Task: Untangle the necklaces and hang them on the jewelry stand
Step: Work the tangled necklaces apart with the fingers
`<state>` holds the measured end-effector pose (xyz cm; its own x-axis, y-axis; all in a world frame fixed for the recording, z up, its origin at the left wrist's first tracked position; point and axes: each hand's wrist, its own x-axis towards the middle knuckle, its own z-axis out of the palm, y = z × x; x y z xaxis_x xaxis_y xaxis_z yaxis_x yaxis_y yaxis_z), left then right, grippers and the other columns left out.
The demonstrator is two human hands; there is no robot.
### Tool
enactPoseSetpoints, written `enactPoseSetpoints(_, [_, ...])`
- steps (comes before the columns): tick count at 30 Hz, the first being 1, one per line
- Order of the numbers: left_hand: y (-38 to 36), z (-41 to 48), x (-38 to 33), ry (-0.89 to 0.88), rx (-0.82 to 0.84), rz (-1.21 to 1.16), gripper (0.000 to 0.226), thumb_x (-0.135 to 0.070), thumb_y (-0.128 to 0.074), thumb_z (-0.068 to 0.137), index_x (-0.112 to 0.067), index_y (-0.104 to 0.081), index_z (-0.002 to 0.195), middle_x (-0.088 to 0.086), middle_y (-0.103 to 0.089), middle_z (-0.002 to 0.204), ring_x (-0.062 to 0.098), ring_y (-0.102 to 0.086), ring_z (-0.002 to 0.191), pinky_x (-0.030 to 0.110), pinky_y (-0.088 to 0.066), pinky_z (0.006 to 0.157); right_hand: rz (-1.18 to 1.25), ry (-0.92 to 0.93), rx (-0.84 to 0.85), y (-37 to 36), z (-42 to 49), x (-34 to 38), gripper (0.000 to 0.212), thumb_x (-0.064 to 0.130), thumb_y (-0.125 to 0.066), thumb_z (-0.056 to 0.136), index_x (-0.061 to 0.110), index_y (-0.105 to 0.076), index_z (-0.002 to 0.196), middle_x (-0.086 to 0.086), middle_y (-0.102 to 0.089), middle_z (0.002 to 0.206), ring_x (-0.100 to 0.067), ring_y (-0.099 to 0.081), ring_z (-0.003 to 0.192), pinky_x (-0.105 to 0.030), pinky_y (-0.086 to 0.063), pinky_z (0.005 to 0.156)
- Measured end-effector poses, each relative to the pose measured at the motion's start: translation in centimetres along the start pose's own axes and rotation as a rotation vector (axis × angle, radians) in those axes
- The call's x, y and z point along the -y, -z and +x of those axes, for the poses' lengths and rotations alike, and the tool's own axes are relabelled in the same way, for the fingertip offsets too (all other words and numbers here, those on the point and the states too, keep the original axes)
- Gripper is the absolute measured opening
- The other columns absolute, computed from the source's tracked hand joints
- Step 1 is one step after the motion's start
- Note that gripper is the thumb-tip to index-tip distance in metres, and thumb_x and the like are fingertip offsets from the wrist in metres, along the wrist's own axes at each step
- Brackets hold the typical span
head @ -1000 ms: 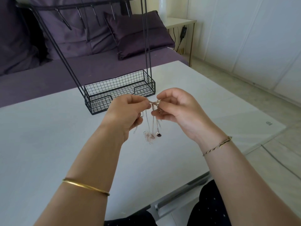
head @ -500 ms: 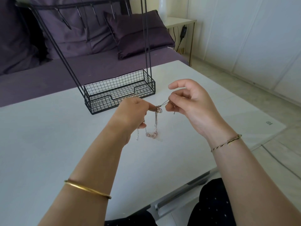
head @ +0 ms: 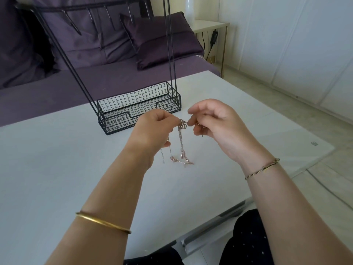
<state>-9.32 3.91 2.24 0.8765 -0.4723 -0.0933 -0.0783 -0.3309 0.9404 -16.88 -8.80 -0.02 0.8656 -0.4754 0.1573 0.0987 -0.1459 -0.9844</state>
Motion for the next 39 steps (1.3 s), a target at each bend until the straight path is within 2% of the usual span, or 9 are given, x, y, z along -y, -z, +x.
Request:
enactPoseSetpoints(12, [-0.19, -0.01, -0.12, 0.016, 0.005, -0.007, 0.013, -0.019, -0.061, 0.090, -0.009, -0.066, 0.084, -0.002, -0.052, 0.071, 0.009, -0.045, 0.060, 0.025, -0.046, 0.062, -0.072, -0.029, 0.038, -0.58, -0.14, 0.25, 0.009, 0.009, -0.067, 0.082, 0.014, -0.067, 0.075, -0.002, -0.065, 0.071, -0.010, -0.053, 0.060, -0.019, -0.046, 0.060])
enactPoseSetpoints(16, [-0.29, -0.11, -0.17, 0.011, 0.018, 0.017, 0.014, -0.020, -0.060, 0.090, -0.012, -0.064, 0.079, -0.002, -0.051, 0.070, 0.009, -0.044, 0.057, 0.024, -0.047, 0.061, -0.164, 0.025, 0.022, -0.57, -0.16, 0.19, 0.007, 0.007, -0.066, 0.082, 0.010, -0.067, 0.075, -0.022, -0.067, 0.080, -0.012, -0.051, 0.060, -0.027, -0.043, 0.063])
enactPoseSetpoints(18, [-0.33, -0.18, -0.17, -0.003, 0.015, 0.033, 0.013, -0.019, -0.060, 0.090, -0.012, -0.065, 0.081, -0.003, -0.050, 0.068, 0.009, -0.044, 0.056, 0.024, -0.048, 0.061, -0.229, 0.048, 0.019, -0.61, -0.11, 0.08, 0.013, 0.006, -0.063, 0.083, 0.012, -0.065, 0.072, -0.024, -0.065, 0.080, -0.014, -0.049, 0.061, -0.027, -0.040, 0.061])
enactPoseSetpoints(21, [-0.33, -0.26, -0.12, -0.042, 0.003, 0.062, 0.010, -0.018, -0.061, 0.089, -0.011, -0.066, 0.084, -0.006, -0.048, 0.062, 0.009, -0.045, 0.054, 0.024, -0.051, 0.064, -0.301, 0.058, 0.035, -0.75, -0.13, 0.07, 0.020, 0.004, -0.058, 0.083, 0.015, -0.060, 0.067, -0.015, -0.060, 0.070, -0.014, -0.047, 0.061, -0.027, -0.036, 0.058])
enactPoseSetpoints(24, [-0.39, -0.32, -0.07, -0.075, 0.007, 0.112, 0.012, -0.018, -0.060, 0.091, -0.012, -0.064, 0.082, -0.007, -0.046, 0.059, 0.006, -0.044, 0.053, 0.018, -0.050, 0.059, -0.314, 0.040, 0.025, -0.84, -0.05, 0.05, 0.016, 0.004, -0.052, 0.084, 0.006, -0.059, 0.069, -0.003, -0.054, 0.064, -0.013, -0.046, 0.059, -0.025, -0.034, 0.056])
enactPoseSetpoints(27, [-0.53, -0.43, -0.14, -0.098, 0.014, 0.132, 0.012, -0.018, -0.057, 0.092, -0.014, -0.062, 0.082, -0.006, -0.047, 0.061, 0.006, -0.045, 0.053, 0.015, -0.050, 0.054, -0.200, -0.030, -0.002, -0.88, 0.08, 0.00, 0.018, 0.003, -0.047, 0.085, 0.001, -0.059, 0.071, 0.001, -0.051, 0.057, -0.012, -0.044, 0.053, -0.022, -0.039, 0.054])
enactPoseSetpoints(30, [-0.60, -0.42, -0.30, -0.087, 0.011, 0.098, 0.012, -0.013, -0.056, 0.092, -0.007, -0.063, 0.084, -0.003, -0.052, 0.061, 0.005, -0.049, 0.052, 0.028, -0.057, 0.069, -0.024, -0.126, 0.019, -1.00, 0.21, -0.03, 0.026, 0.002, -0.046, 0.088, 0.008, -0.054, 0.064, 0.004, -0.049, 0.055, -0.011, -0.040, 0.051, -0.024, -0.039, 0.053])
enactPoseSetpoints(34, [-0.68, -0.50, -0.67, -0.076, 0.020, 0.053, 0.023, -0.005, -0.057, 0.088, -0.006, -0.062, 0.065, 0.001, -0.055, 0.054, 0.007, -0.053, 0.048, 0.037, -0.058, 0.075, 0.167, -0.191, 0.068, -1.00, 0.24, 0.16, 0.034, -0.001, -0.045, 0.090, 0.011, -0.052, 0.060, 0.001, -0.046, 0.057, -0.012, -0.030, 0.052, -0.020, -0.029, 0.046])
enactPoseSetpoints(39, [-0.63, -0.43, -0.41, -0.038, 0.089, 0.033, 0.011, -0.002, -0.056, 0.089, -0.009, -0.064, 0.091, 0.004, -0.061, 0.069, 0.009, -0.058, 0.057, 0.033, -0.060, 0.075, 0.091, -0.134, 0.095, -0.60, 0.04, 0.16, 0.026, 0.001, -0.049, 0.093, 0.009, -0.056, 0.070, 0.001, -0.046, 0.060, -0.010, -0.036, 0.053, -0.021, -0.035, 0.051])
